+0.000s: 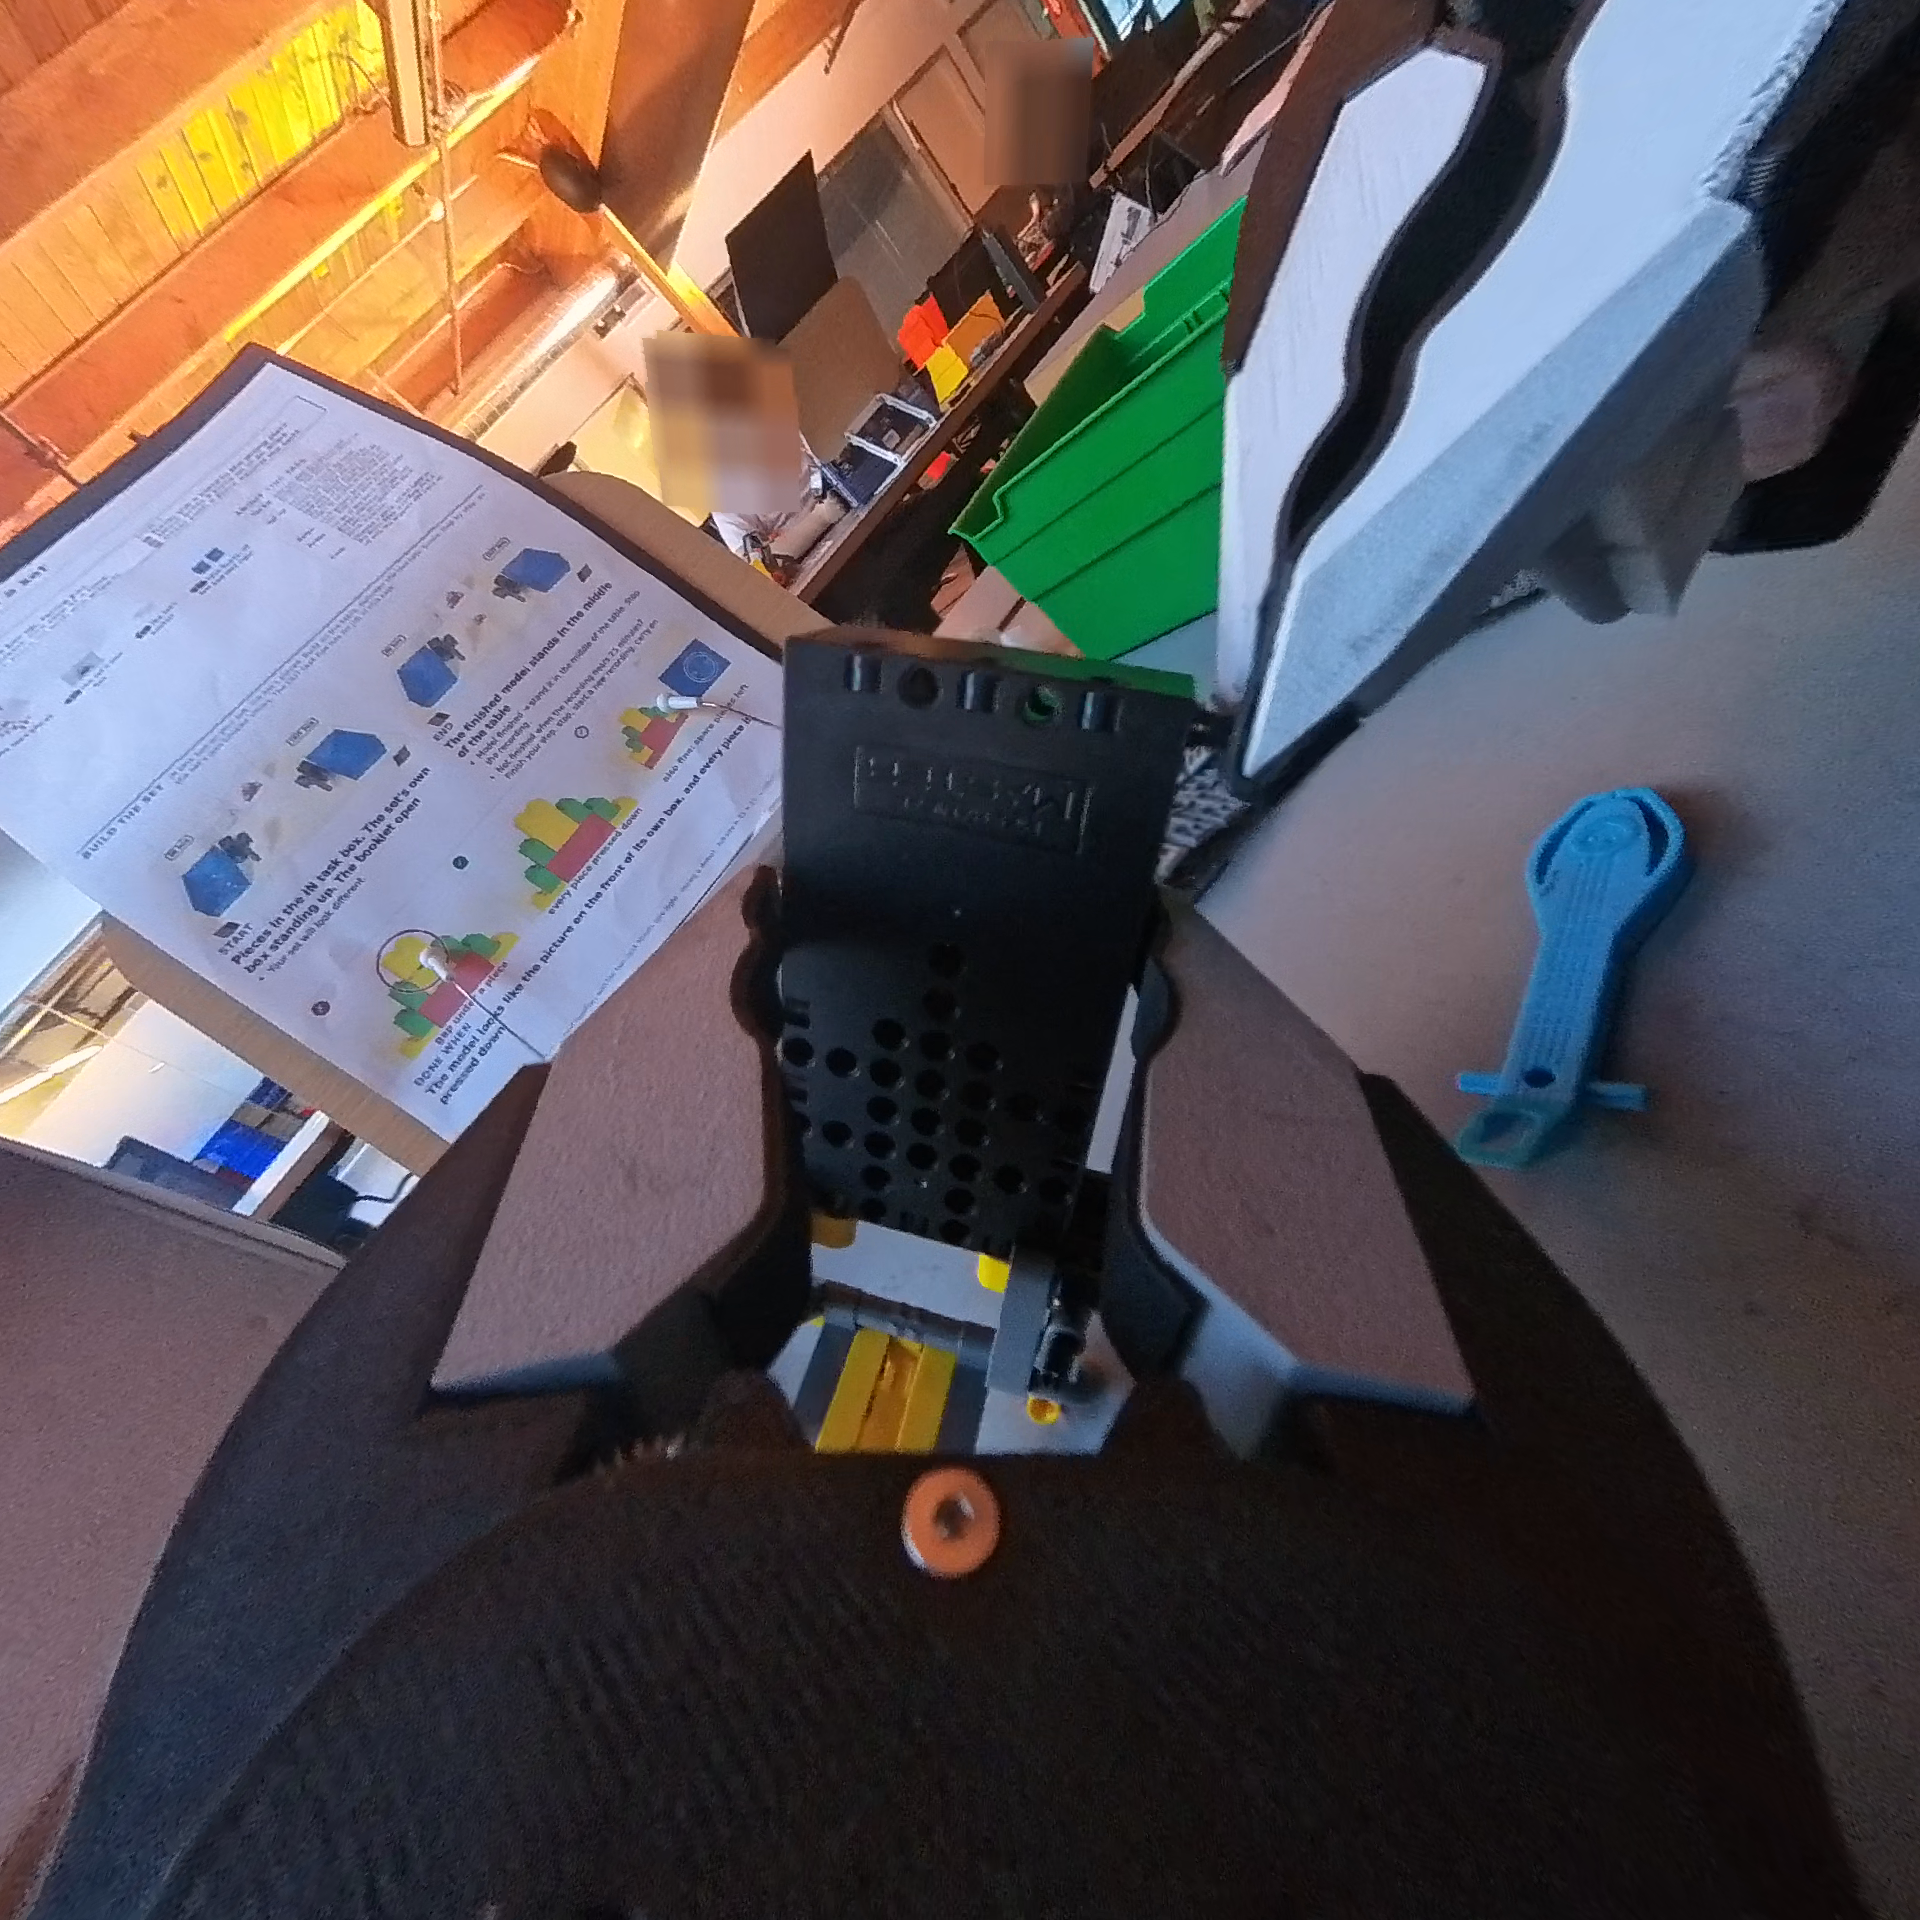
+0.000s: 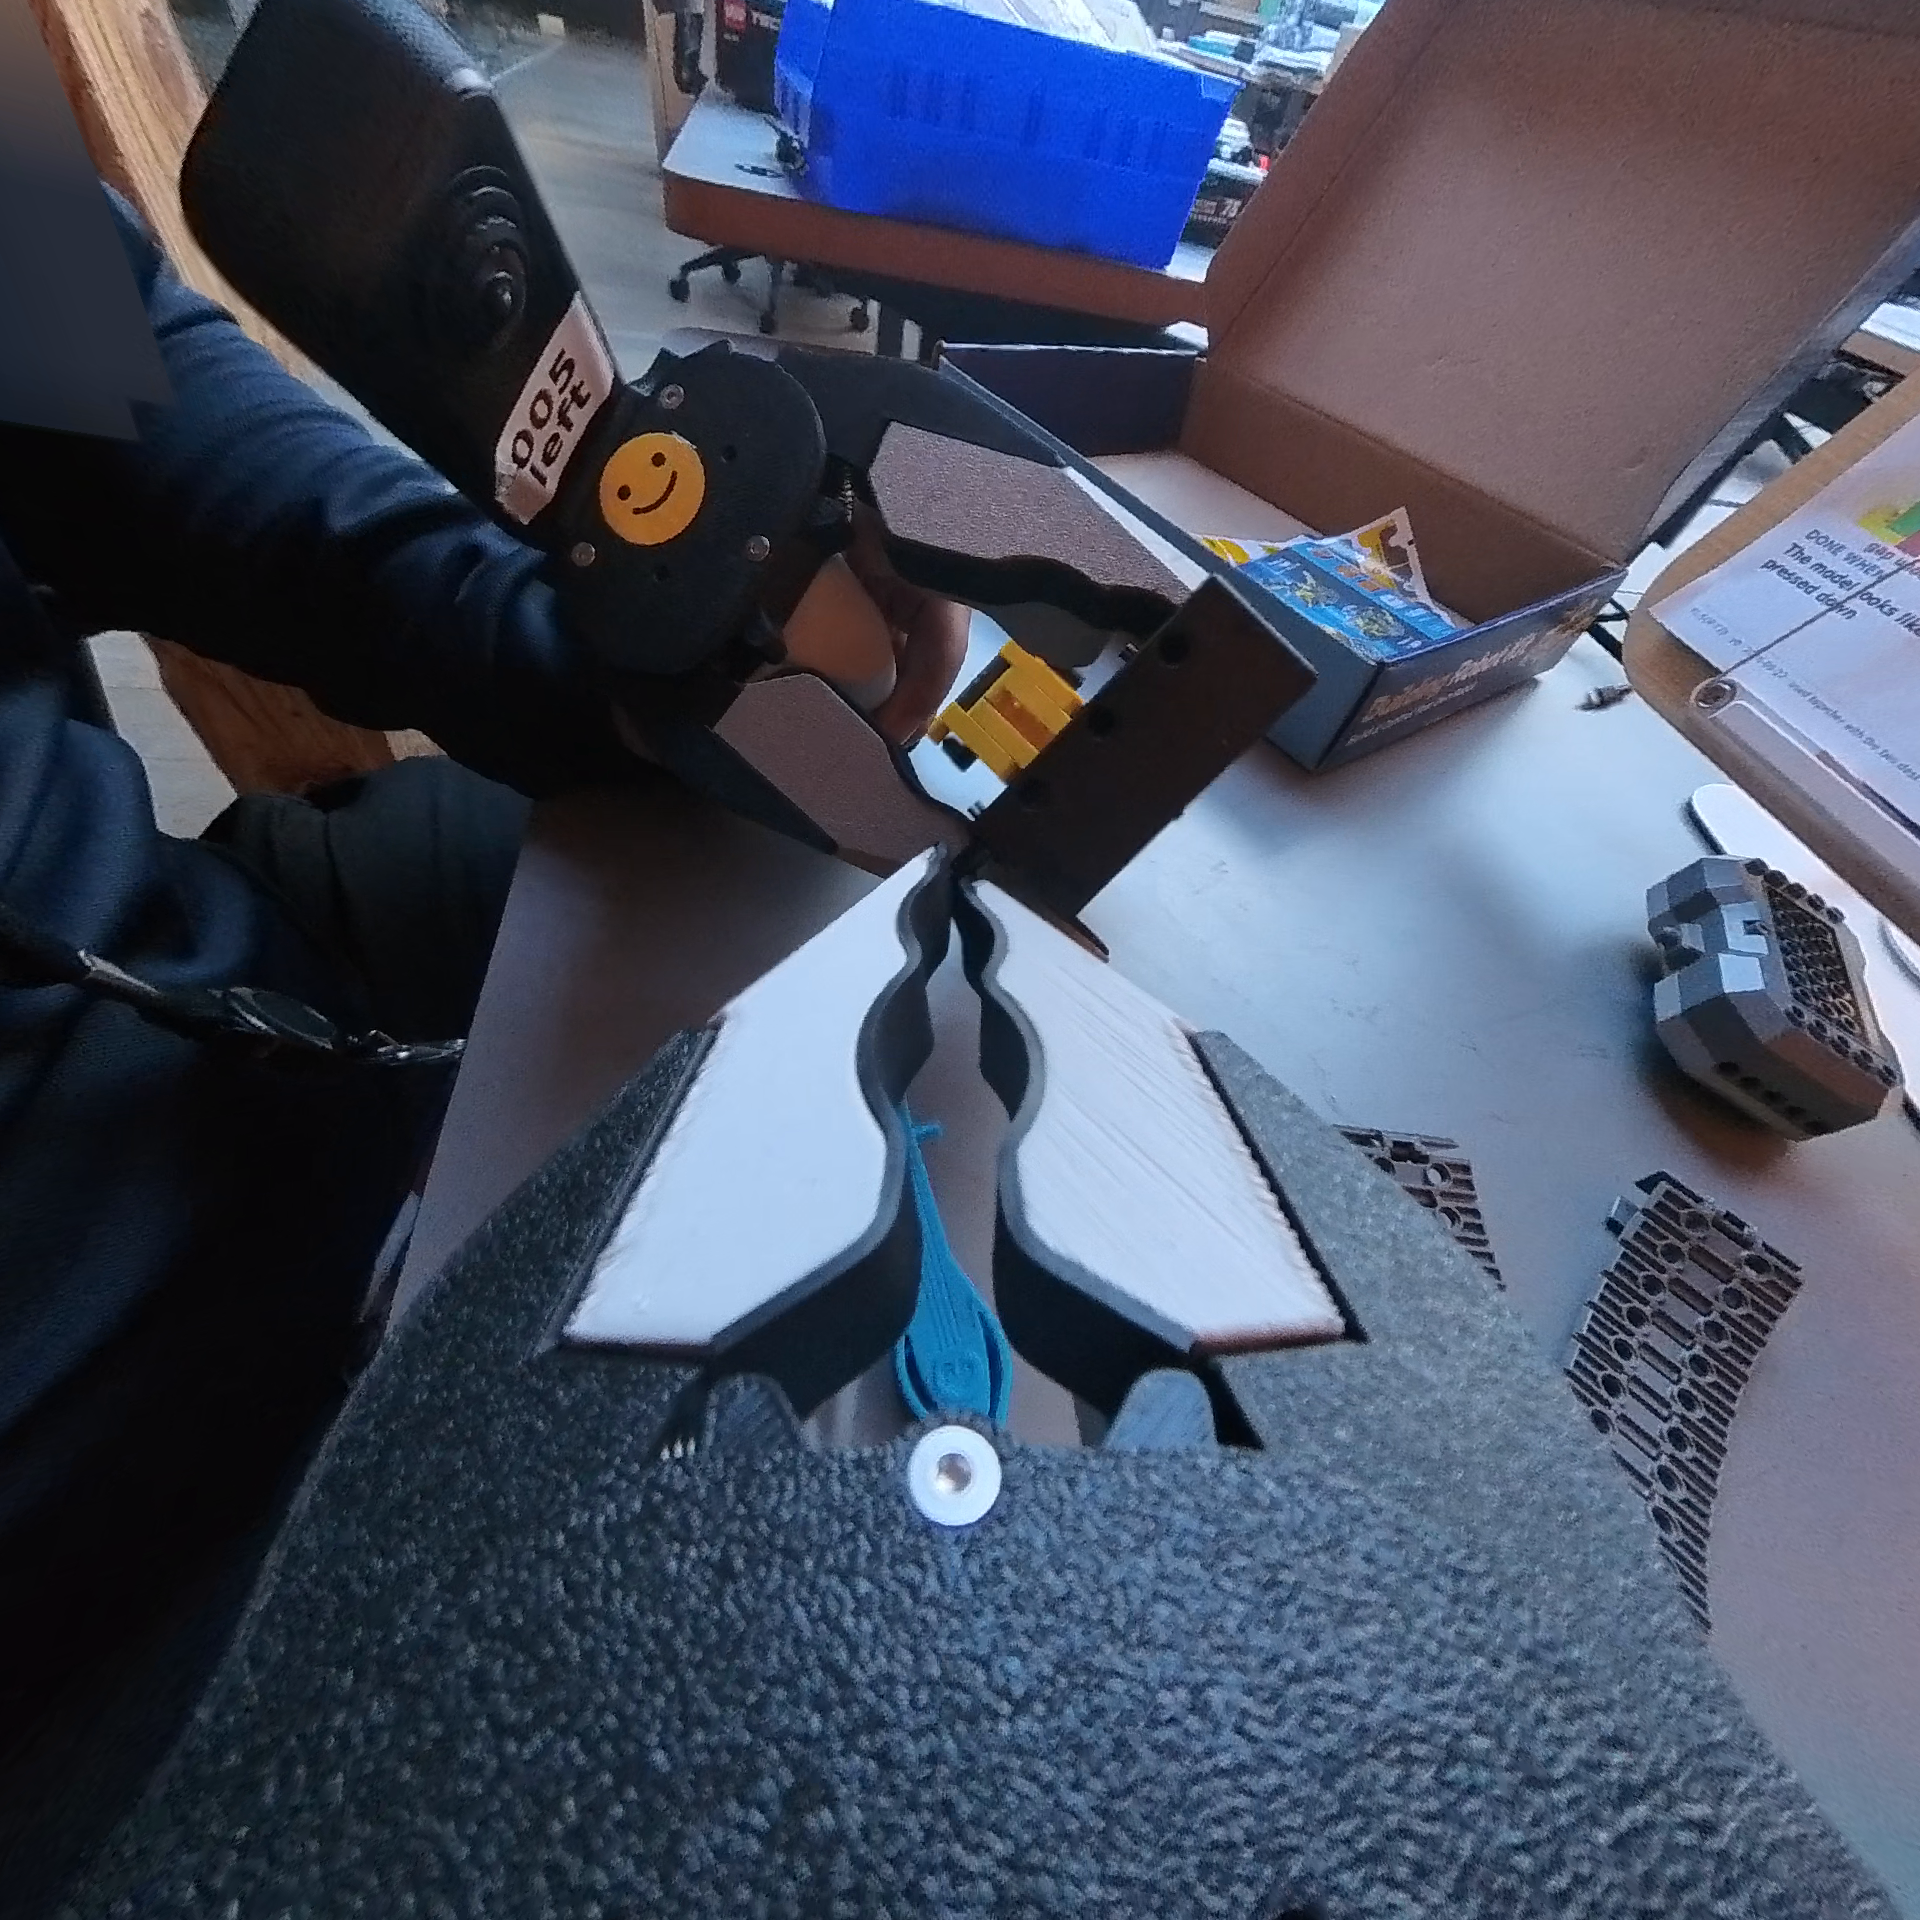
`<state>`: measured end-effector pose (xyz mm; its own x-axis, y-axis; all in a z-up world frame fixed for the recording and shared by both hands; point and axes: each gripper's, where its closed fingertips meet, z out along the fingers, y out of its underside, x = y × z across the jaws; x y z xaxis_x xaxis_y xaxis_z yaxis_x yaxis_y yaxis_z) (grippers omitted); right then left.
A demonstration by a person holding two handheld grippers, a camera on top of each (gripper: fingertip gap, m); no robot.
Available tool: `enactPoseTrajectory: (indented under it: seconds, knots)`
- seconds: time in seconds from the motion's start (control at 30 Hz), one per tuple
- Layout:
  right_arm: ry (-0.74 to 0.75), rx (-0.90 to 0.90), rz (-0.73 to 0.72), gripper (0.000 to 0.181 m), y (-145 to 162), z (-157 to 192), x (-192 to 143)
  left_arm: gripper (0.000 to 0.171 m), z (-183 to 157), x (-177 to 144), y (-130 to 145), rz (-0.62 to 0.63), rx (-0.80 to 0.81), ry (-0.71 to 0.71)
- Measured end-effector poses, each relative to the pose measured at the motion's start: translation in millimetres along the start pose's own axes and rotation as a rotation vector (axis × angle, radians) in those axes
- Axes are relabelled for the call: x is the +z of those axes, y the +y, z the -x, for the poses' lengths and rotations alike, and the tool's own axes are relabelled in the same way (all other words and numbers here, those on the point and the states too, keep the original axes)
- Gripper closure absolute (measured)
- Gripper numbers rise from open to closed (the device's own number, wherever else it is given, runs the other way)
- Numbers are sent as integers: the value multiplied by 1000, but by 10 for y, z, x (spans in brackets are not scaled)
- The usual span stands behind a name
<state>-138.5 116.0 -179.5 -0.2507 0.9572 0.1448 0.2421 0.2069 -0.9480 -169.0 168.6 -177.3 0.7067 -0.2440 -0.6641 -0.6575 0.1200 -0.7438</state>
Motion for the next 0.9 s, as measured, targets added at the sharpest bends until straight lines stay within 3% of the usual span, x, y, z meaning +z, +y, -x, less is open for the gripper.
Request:
enactPoseTrajectory:
  seconds: [0.17, 0.2, 0.9]
  knots:
    - [-3, 137, -54, 181, -20, -97, 10, 105, 96, -19, 19, 9, -40, -33]
    - [-15, 164, -60, 174, -16, -109, 2, 105, 110, -27, 17, 3, -55, -34]
    - [-409, 684, -251, 172, -222, -30, -31, 105, 94, -11, -9, -23, -66, -23]
